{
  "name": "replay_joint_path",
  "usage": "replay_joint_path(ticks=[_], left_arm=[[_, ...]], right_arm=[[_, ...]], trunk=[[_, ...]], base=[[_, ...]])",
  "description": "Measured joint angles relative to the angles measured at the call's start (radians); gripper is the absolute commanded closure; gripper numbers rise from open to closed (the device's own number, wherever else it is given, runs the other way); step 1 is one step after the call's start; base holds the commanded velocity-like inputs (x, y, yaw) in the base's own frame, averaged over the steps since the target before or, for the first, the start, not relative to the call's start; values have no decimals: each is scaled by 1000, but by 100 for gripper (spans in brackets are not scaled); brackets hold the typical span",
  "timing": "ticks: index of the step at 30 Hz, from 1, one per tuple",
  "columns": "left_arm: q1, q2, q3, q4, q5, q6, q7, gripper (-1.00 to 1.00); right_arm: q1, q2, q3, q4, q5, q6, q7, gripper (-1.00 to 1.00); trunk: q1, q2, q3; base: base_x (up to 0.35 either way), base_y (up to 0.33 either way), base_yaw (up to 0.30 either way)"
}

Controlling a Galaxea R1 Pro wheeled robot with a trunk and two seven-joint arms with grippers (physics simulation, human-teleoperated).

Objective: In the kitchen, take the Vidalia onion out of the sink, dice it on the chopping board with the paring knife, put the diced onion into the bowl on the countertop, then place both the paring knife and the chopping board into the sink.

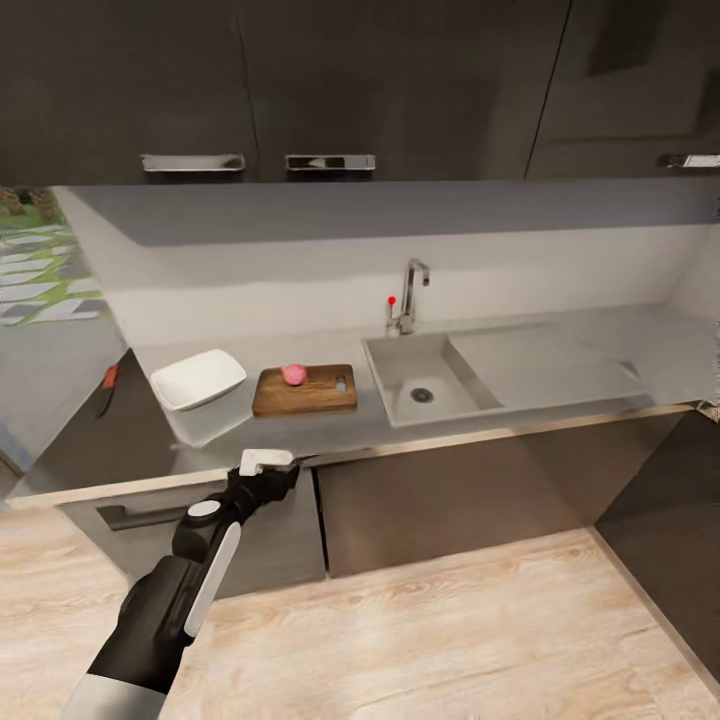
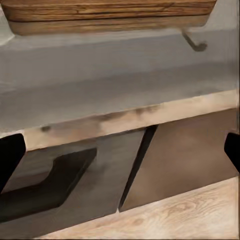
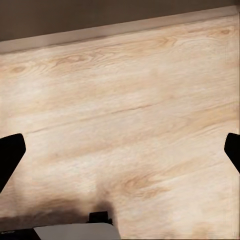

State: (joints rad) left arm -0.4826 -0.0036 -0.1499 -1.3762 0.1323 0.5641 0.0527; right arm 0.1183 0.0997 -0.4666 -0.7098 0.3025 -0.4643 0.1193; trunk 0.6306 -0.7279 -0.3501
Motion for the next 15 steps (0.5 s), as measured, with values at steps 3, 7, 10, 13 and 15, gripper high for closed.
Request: replay_joint_path(ticks=[3,7,10,13,15], left_arm=[[0,0,-1,1,0,0,0,-100],[36,0,-1,-9,2,-4,0,-100],[80,-1,-1,-29,2,-7,-1,-100],[151,-1,-1,-72,2,-12,-3,-100],[198,-1,-2,-94,1,-28,-5,-100]], right_arm=[[0,0,0,0,0,0,0,-100],[0,0,0,0,0,0,0,-100],[0,0,0,0,0,0,0,-100],[0,0,0,0,0,0,0,-100],[0,0,0,0,0,0,0,-100]], trunk=[[0,0,0],[-1,0,0],[-1,0,0],[-1,0,0],[-1,0,0]], base=[[-258,0,0],[-46,0,0],[-13,0,0],[-3,0,0],[-1,0,0]])
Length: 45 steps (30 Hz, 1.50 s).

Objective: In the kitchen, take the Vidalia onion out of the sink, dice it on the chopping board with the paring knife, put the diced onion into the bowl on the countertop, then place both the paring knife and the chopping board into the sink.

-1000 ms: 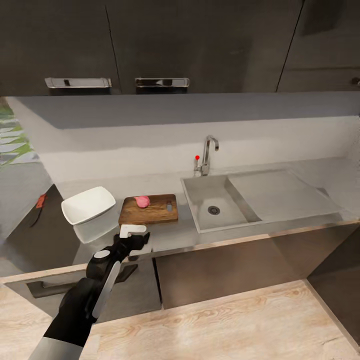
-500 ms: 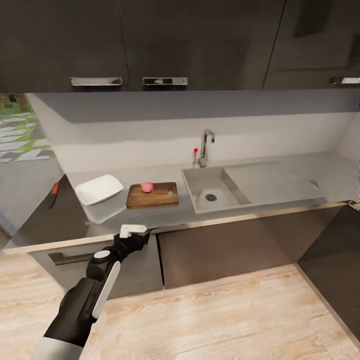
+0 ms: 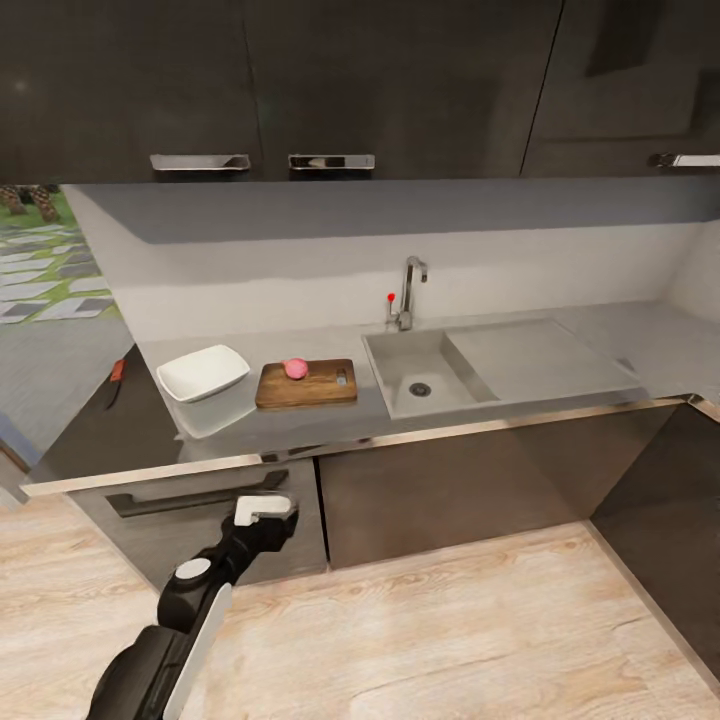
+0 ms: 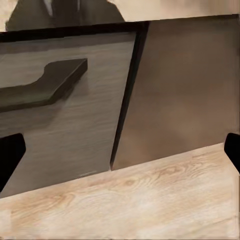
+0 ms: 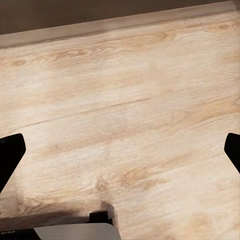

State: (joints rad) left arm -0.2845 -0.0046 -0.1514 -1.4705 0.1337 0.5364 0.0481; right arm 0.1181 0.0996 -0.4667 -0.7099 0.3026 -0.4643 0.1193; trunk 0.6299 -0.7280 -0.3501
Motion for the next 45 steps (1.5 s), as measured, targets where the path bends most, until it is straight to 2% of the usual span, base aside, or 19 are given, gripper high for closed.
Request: replay_joint_path(ticks=[5,8,10,11,14,17,26,27,34,39,45], left_arm=[[81,1,0,-15,-1,-87,0,-100],[176,2,0,-17,-2,-192,0,-100],[199,2,1,-17,-3,-219,1,-100],[242,7,1,-15,-5,-272,1,-100],[296,18,2,-12,-7,-340,1,-100],[385,49,2,-7,-6,-455,1,-100],[543,60,3,23,-8,-671,1,-100],[574,64,4,52,-8,-744,1,-100],[626,105,4,140,-6,-904,3,-100],[636,111,5,251,-3,-1022,6,-100],[637,112,6,351,-1,-1093,7,-100]], right_arm=[[0,0,0,0,0,0,0,-100],[0,0,0,0,0,0,0,-100],[0,0,0,0,0,0,0,-100],[0,0,0,0,0,0,0,-100],[0,0,0,0,0,0,0,-100],[0,0,0,1,0,0,0,-100],[0,0,0,0,0,-1,0,-100],[0,0,0,0,0,-1,0,-100],[0,0,0,0,0,-3,0,-100],[0,0,0,0,0,-3,0,-100],[0,0,0,0,0,-4,0,-100]], trunk=[[0,0,0],[0,0,0],[0,0,0],[0,0,0],[0,0,0],[0,0,0],[0,0,0],[0,0,0],[0,0,0],[0,0,0],[0,0,0]], base=[[0,0,0],[0,0,0],[0,0,0],[0,0,0],[0,0,0],[0,0,0],[0,0,0],[0,0,0],[0,0,0],[0,0,0],[0,0,0]])
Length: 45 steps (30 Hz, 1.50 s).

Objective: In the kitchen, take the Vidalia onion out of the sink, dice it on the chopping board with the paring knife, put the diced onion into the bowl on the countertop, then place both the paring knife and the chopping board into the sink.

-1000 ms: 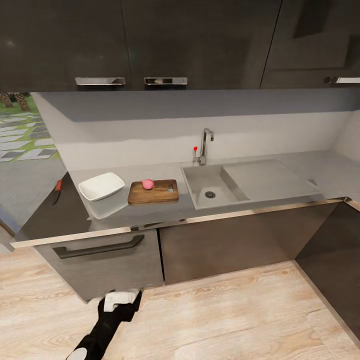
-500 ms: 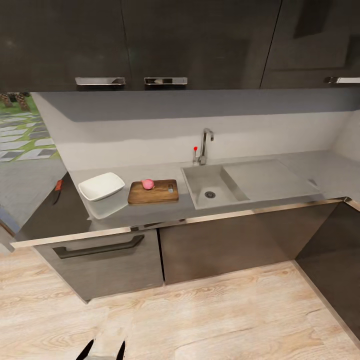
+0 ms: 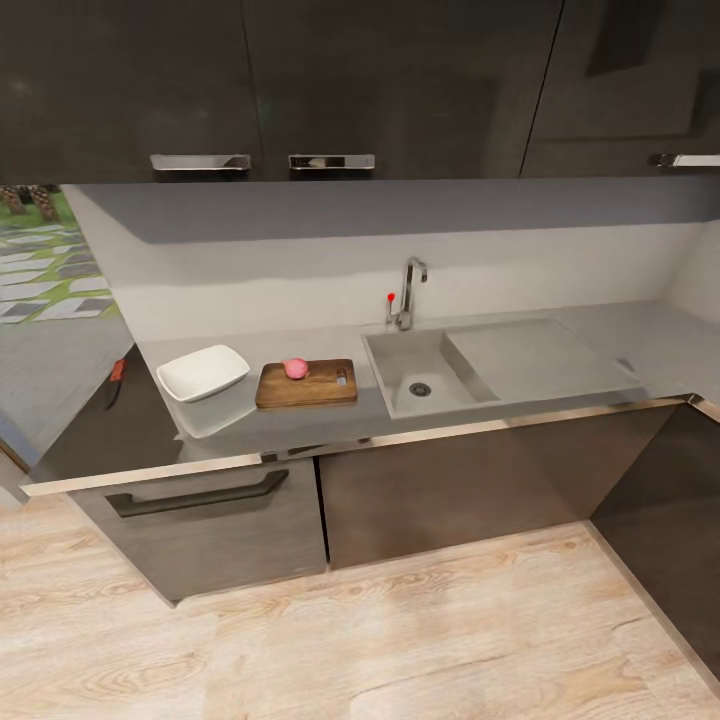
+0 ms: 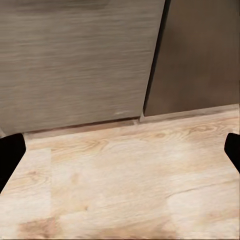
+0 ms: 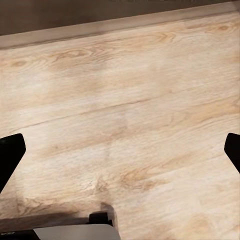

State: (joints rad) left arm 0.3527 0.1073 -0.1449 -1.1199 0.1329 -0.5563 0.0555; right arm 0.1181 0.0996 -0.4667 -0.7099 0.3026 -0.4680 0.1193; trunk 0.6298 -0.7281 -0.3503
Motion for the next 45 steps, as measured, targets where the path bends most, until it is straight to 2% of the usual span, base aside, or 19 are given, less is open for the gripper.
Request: replay_joint_path(ticks=[3,6,9,26,45], left_arm=[[0,0,7,55,1,-12,0,-100],[-1,-2,51,149,4,-17,-1,-100],[-1,-4,67,183,4,-18,-1,-100],[-3,-6,77,238,5,-18,-1,-100],[-3,-6,78,252,5,-18,-1,-100]], right_arm=[[0,0,0,0,0,0,0,-100],[0,0,0,0,0,-1,1,-100],[0,-1,0,0,0,-1,1,-100],[0,0,0,0,0,-1,2,-100],[0,0,0,0,0,-1,0,-100]], trunk=[[0,0,0],[0,0,0],[0,0,0],[0,0,0],[0,0,0]], base=[[0,0,0],[0,0,0],[0,0,0],[0,0,17],[0,30,232]])
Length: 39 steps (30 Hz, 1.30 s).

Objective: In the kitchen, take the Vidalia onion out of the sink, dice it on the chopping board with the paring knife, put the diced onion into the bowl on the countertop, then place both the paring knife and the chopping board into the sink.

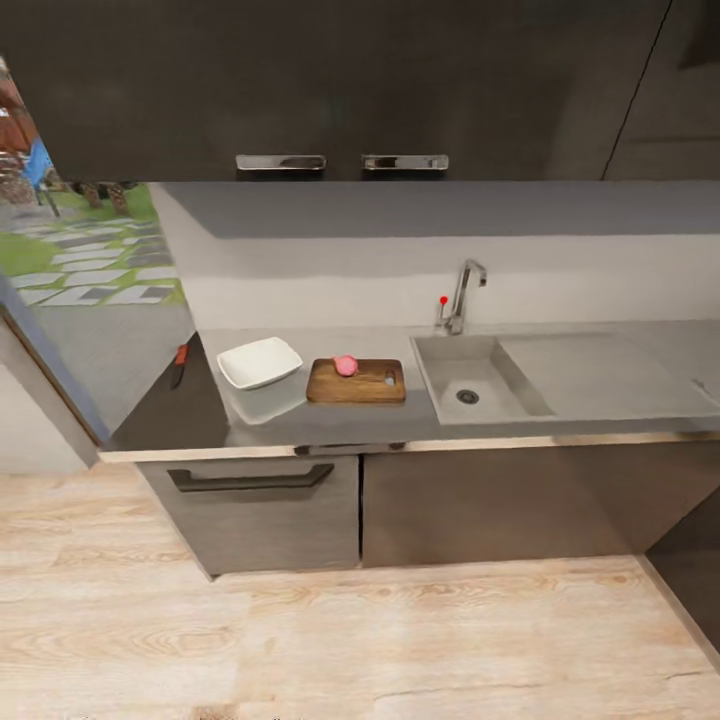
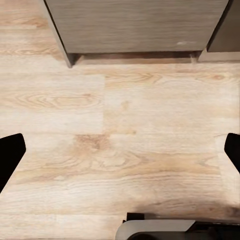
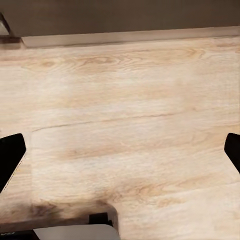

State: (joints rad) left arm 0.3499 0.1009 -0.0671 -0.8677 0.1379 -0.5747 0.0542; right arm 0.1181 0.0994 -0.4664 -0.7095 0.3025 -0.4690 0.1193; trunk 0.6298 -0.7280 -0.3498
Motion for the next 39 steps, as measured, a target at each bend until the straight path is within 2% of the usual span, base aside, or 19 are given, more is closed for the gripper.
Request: replay_joint_path(ticks=[13,39], left_arm=[[0,0,0,4,0,0,-1,-100],[0,0,0,22,-1,0,-1,-100]], right_arm=[[0,0,0,0,0,-20,1,-100],[0,0,2,0,0,-22,3,-100]], trunk=[[0,0,19],[0,0,61]], base=[[0,304,10],[0,316,-114]])
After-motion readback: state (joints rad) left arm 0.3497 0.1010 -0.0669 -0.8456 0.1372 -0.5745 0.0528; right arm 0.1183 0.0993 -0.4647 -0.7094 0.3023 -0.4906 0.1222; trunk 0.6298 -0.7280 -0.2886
